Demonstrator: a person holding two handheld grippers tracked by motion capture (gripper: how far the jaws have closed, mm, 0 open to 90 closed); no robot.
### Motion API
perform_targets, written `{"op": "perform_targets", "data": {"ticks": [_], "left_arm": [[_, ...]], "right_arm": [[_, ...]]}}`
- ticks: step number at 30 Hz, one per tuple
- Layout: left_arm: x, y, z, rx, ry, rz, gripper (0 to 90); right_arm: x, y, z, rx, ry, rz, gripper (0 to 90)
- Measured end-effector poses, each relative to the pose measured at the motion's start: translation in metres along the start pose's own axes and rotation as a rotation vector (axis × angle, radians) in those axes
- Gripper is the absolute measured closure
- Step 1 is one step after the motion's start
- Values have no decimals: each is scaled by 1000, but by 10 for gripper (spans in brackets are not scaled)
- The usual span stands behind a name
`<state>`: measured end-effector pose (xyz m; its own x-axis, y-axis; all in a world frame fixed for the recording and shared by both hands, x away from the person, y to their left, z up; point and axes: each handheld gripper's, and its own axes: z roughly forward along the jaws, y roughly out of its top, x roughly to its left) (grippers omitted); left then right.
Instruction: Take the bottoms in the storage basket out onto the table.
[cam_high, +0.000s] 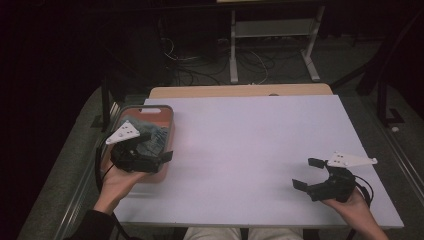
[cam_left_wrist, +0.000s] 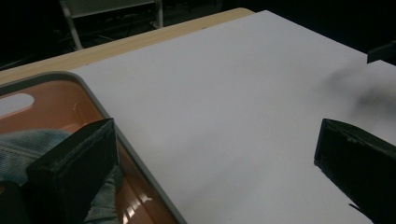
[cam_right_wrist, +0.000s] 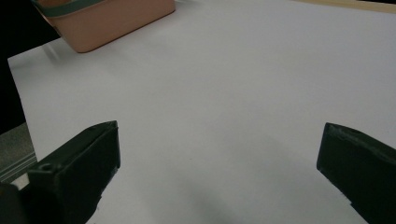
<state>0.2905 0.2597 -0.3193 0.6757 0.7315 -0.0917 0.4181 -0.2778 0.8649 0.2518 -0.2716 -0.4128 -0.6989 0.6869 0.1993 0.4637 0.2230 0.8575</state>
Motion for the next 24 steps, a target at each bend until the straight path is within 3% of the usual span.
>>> {"op": "perform_targets", "data": {"ticks": [24], "left_arm": [[32, 5, -22, -31, 79, -56, 0]], "right_arm": [[0, 0, 0, 1, 0, -1, 0]]}}
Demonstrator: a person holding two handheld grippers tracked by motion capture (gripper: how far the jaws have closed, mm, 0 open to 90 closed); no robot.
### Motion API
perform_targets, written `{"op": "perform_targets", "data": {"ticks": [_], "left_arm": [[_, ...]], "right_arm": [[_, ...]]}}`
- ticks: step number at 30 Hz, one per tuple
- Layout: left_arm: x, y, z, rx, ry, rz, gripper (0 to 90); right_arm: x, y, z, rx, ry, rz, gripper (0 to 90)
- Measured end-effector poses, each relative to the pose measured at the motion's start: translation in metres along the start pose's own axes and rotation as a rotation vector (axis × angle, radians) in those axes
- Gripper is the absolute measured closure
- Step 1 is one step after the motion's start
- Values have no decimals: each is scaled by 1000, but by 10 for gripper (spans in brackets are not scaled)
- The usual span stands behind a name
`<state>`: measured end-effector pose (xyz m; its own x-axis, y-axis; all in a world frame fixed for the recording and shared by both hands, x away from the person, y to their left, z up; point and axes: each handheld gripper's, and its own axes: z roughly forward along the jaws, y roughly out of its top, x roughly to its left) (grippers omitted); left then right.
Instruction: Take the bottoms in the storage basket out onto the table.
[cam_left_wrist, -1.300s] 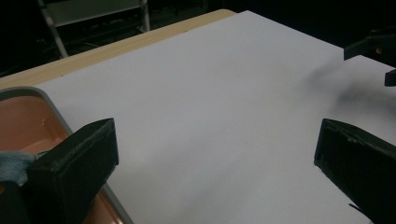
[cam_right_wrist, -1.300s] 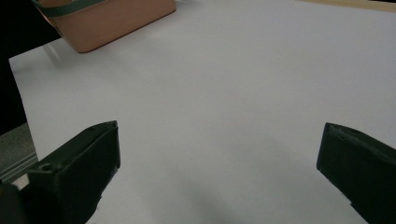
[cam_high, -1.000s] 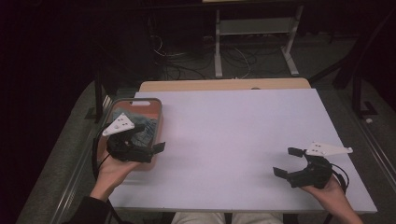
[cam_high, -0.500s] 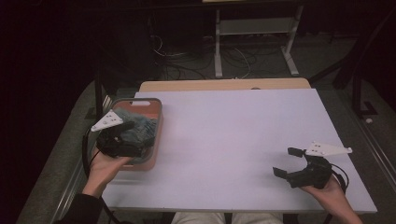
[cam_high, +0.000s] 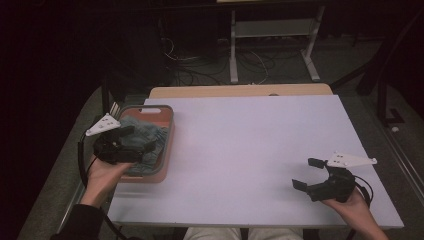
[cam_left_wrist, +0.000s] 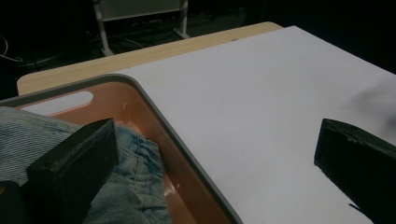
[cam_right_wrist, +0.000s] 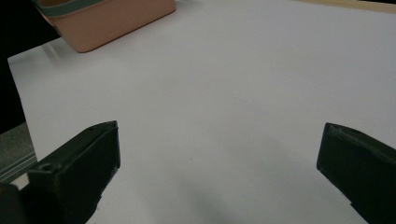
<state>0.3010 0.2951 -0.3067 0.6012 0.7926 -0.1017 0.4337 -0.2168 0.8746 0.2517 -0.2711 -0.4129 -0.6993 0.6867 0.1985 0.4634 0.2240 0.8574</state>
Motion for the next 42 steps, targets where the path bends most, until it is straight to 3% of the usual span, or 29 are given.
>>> {"op": "perform_targets", "data": {"ticks": [15, 21, 33, 42], "left_arm": [[20, 3, -12, -27, 46, -42, 0], [32, 3, -16, -76, 57, -102, 0], [52, 4, -12, -110, 103, -169, 0], [62, 3, -5, -115, 139, -196, 0]], "right_arm": [[2, 1, 3, 2, 2, -2, 0], [3, 0, 3, 5, 3, -6, 0], [3, 0, 4, 6, 4, -7, 0], [3, 0, 4, 9, 4, -9, 0]]}}
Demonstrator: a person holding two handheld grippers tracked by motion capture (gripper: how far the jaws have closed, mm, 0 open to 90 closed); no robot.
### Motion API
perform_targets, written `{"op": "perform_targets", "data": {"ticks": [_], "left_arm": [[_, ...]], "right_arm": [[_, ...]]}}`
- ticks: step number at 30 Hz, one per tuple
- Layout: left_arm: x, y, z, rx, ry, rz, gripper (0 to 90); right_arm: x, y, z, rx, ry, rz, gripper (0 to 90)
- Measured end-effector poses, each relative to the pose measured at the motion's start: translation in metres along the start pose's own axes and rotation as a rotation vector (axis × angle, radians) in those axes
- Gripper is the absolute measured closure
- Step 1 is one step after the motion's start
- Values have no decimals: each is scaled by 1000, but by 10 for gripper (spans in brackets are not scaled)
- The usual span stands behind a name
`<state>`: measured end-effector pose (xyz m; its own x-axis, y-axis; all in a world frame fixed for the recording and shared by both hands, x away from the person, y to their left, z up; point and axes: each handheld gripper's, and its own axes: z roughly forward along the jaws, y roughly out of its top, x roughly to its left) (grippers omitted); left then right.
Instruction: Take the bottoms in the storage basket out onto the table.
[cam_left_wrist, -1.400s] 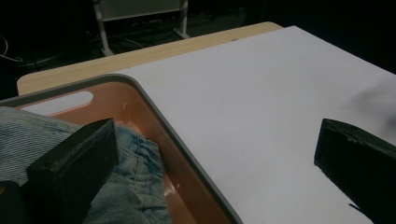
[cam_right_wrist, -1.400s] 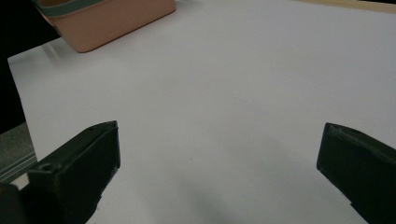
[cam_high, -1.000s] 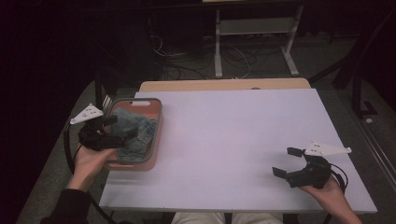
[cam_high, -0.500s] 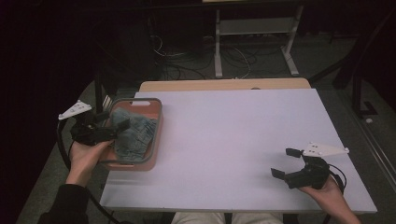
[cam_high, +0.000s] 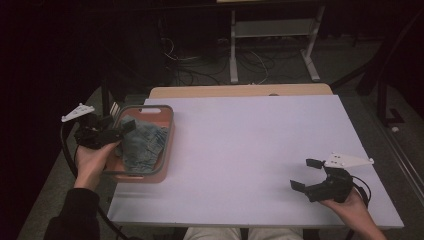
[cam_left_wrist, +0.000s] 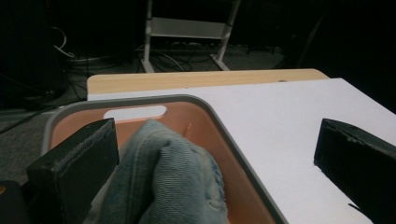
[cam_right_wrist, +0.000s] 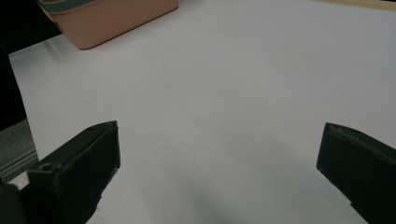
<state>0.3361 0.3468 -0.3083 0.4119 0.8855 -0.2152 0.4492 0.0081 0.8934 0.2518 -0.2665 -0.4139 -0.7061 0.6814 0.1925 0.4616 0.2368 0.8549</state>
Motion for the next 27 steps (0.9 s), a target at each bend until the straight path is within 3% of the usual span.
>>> {"op": "perform_targets", "data": {"ticks": [10, 14, 27], "left_arm": [[12, -7, 12, 6, 50, -38, 0], [17, -10, 17, 31, 71, -42, 0], [30, -21, 32, 81, 80, -97, 0]], "right_arm": [[0, 0, 0, 1, -1, 2, 0], [0, 0, 1, 3, -1, 0, 0], [0, 0, 1, 8, -3, -4, 0]]}}
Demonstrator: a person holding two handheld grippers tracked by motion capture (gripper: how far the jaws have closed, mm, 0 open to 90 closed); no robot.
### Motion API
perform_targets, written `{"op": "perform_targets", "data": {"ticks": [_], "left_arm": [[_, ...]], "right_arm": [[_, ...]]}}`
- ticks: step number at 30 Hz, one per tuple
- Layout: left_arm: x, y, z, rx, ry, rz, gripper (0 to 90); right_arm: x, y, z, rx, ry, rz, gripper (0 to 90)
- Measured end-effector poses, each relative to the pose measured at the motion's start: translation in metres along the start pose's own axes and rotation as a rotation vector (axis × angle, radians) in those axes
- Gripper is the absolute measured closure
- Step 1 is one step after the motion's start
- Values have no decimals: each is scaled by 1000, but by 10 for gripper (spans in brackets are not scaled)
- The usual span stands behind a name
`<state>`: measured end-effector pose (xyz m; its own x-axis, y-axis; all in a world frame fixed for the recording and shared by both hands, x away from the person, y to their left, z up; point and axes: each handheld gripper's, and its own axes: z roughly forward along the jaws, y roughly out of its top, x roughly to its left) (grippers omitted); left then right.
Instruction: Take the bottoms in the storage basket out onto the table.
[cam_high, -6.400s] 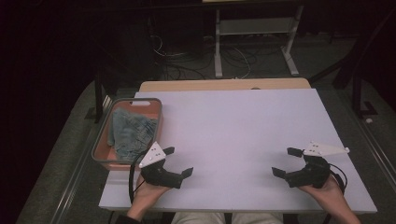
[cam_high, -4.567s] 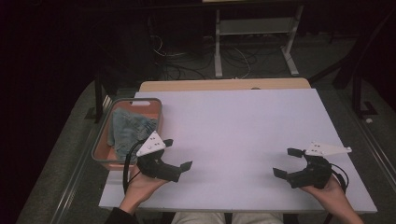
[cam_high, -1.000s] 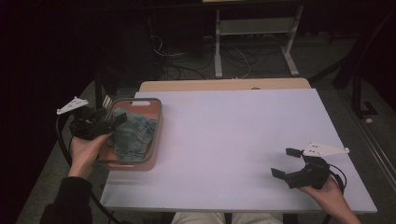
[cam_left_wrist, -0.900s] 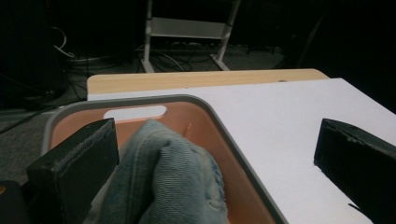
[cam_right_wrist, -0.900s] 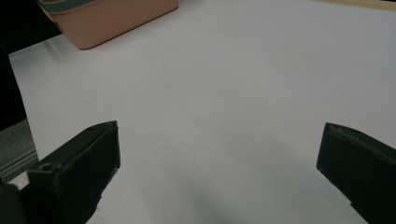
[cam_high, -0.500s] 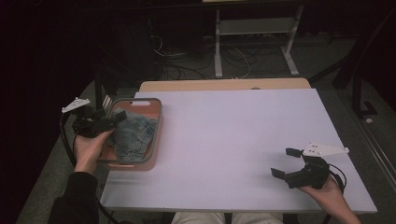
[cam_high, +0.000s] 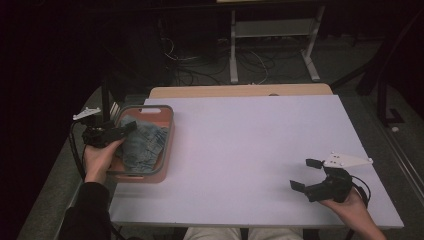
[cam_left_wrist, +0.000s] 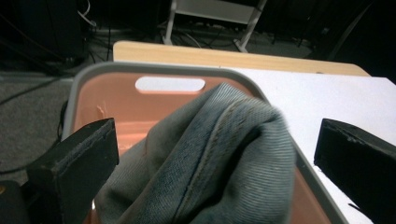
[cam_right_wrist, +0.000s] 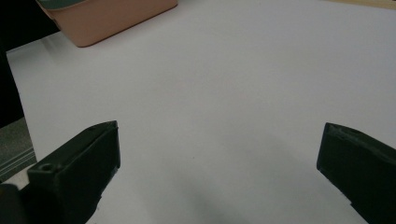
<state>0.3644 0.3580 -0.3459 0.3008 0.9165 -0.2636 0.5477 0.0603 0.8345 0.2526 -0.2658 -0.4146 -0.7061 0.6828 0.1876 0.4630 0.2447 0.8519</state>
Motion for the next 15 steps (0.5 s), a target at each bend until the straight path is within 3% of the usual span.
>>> {"op": "perform_targets", "data": {"ticks": [15], "left_arm": [[1, -5, 20, 118, 10, -12, 0]], "right_arm": [[0, 0, 0, 1, -1, -2, 0]]}}
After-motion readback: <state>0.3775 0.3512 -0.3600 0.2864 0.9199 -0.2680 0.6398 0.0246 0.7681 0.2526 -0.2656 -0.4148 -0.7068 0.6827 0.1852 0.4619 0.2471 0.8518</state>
